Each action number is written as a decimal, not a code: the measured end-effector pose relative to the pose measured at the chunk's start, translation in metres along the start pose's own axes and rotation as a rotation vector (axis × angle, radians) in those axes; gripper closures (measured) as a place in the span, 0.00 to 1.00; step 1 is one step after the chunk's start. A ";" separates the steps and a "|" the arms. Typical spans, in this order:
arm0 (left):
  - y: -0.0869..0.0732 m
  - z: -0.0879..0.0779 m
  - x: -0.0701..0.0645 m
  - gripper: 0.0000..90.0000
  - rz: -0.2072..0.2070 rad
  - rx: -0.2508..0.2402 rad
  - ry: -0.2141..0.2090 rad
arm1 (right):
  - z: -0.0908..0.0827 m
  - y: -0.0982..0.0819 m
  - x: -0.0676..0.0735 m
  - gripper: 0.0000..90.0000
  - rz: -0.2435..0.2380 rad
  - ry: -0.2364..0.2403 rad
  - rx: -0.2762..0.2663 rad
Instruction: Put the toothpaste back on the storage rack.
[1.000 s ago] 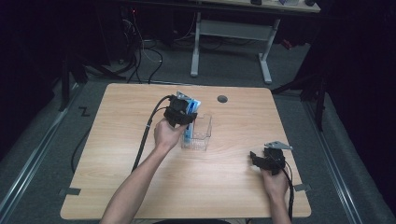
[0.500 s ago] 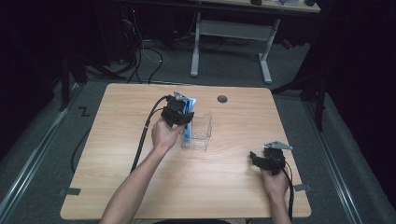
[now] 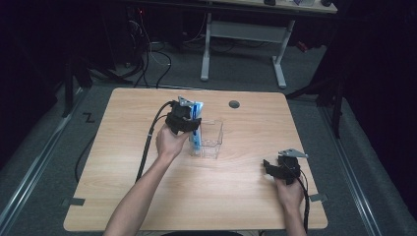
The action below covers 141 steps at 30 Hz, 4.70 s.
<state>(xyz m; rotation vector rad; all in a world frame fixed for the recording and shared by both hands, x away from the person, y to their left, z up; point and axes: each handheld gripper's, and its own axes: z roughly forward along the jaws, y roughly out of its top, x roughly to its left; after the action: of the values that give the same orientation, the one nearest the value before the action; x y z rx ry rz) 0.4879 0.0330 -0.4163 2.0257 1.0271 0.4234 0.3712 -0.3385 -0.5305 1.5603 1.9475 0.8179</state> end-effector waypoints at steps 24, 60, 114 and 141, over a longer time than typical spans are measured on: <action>-0.010 -0.028 0.012 0.51 -0.020 -0.078 -0.028 | 0.000 0.000 0.000 0.36 0.001 0.000 0.000; -0.027 -0.066 0.029 0.54 -0.045 -0.126 -0.024 | 0.000 0.000 0.000 0.36 0.002 0.000 0.001; -0.061 -0.102 0.048 0.56 -0.098 -0.152 0.015 | 0.000 0.000 0.000 0.36 0.002 0.000 0.001; -0.081 -0.113 0.055 0.56 -0.133 -0.165 0.029 | 0.000 0.000 0.000 0.36 0.001 0.000 0.001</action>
<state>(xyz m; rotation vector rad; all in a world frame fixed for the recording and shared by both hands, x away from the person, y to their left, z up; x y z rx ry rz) 0.4127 0.1621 -0.4130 1.7988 1.1011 0.4523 0.3713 -0.3386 -0.5305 1.5625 1.9473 0.8177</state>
